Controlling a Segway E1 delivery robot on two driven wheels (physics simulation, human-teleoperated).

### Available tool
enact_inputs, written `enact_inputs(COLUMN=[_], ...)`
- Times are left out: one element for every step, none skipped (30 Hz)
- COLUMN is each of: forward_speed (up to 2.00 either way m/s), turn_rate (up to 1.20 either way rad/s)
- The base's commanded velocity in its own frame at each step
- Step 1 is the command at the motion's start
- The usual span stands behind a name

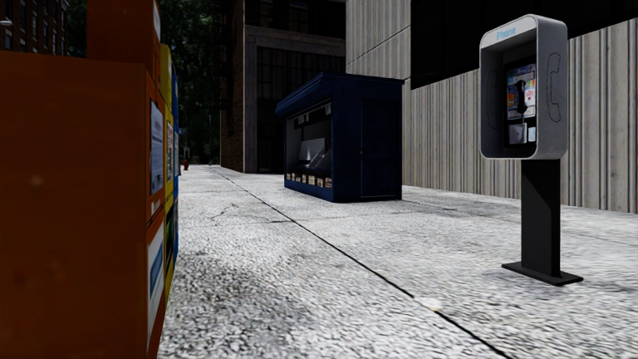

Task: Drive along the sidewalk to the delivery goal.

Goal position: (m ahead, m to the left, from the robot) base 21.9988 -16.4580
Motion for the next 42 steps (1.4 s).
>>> enact_inputs(forward_speed=[0.0, 0.0, 0.0, 0.0, 0.0, 0.0, 0.36, 0.62, 0.62, 0.75, 0.86, 0.95, 0.95, 0.98, 1.0, 1.01, 1.05, 1.05, 1.07, 1.08, 1.1, 1.1, 1.12, 1.17, 1.2, 1.2, 1.2, 1.2, 1.2, 1.2, 1.2, 1.2, 1.2, 1.21, 1.29, 1.29, 1.65, 2.0, 2.0, 2.0, 2.0, 2.0], turn_rate=[0.0, 0.0, 0.0, 0.0, 0.0, 0.0, -0.1, -0.2, -0.2, -0.23, -0.24, -0.24, -0.24, -0.24, -0.24, -0.25, -0.31, -0.31, -0.35, -0.36, -0.37, -0.37, -0.37, -0.37, -0.25, -0.06, -0.06, 0.0, 0.0, 0.0, 0.0, 0.0, 0.0, 0.0, 0.0, 0.0, 0.0, 0.0, 0.0, 0.0, 0.0, 0.1])
